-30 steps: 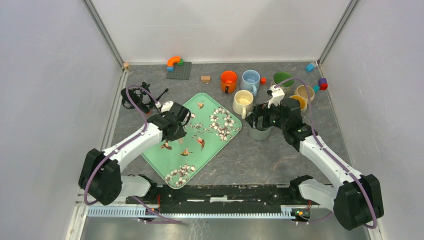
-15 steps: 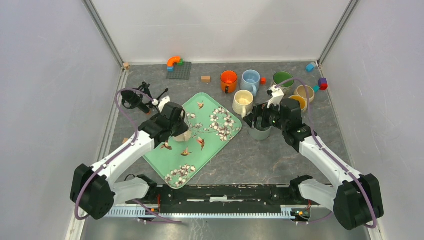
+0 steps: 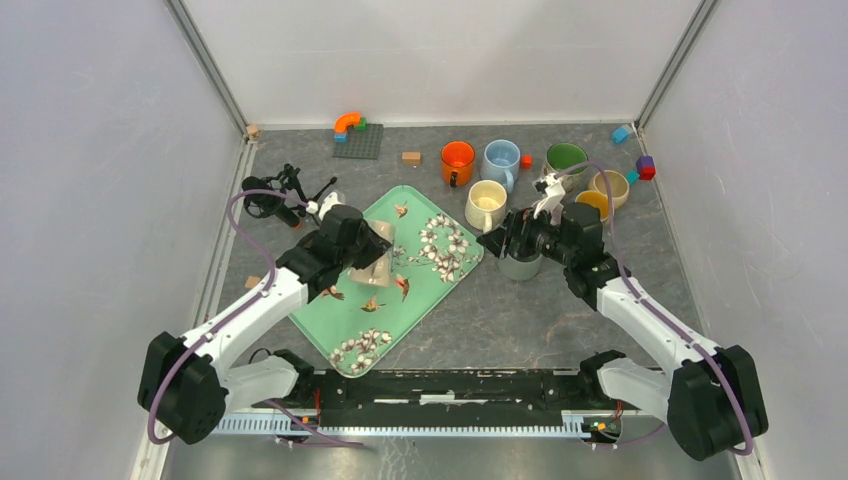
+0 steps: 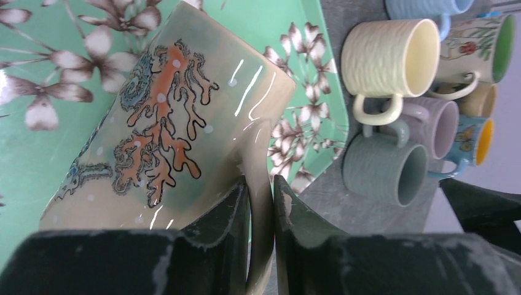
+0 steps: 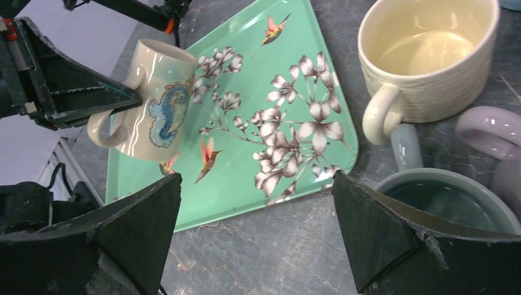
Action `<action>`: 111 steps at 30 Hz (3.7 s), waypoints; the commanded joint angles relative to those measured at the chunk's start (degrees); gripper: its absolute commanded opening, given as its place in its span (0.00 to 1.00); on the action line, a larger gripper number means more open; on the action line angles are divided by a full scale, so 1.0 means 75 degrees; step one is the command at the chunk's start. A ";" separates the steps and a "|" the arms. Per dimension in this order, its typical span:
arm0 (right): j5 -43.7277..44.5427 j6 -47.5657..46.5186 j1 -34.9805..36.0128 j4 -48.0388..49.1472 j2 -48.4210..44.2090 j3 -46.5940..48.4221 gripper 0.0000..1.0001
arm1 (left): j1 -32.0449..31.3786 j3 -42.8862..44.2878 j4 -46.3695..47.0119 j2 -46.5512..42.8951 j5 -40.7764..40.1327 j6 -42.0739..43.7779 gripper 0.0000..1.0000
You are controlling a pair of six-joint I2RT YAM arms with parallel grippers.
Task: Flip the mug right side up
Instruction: Turn over the cup on the tray.
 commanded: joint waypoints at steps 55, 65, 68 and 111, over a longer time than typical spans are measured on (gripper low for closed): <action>0.7166 -0.1945 0.6342 0.0242 0.3747 0.3192 0.73 | -0.0223 0.0302 0.0786 -0.0022 0.1126 -0.4598 0.02; 0.7385 -0.1799 0.6292 0.0628 0.3877 0.2915 0.39 | -0.0223 0.0218 0.0738 -0.0241 0.1050 -0.4652 0.02; 0.7323 -0.1808 0.6214 0.0800 0.3769 0.2738 0.23 | -0.0229 0.0219 0.0624 -0.0321 0.0983 -0.4586 0.02; 0.5233 -0.3373 0.5507 -0.0227 0.2668 0.2983 0.00 | 0.0761 0.0624 0.0684 0.0212 0.2103 0.0423 0.64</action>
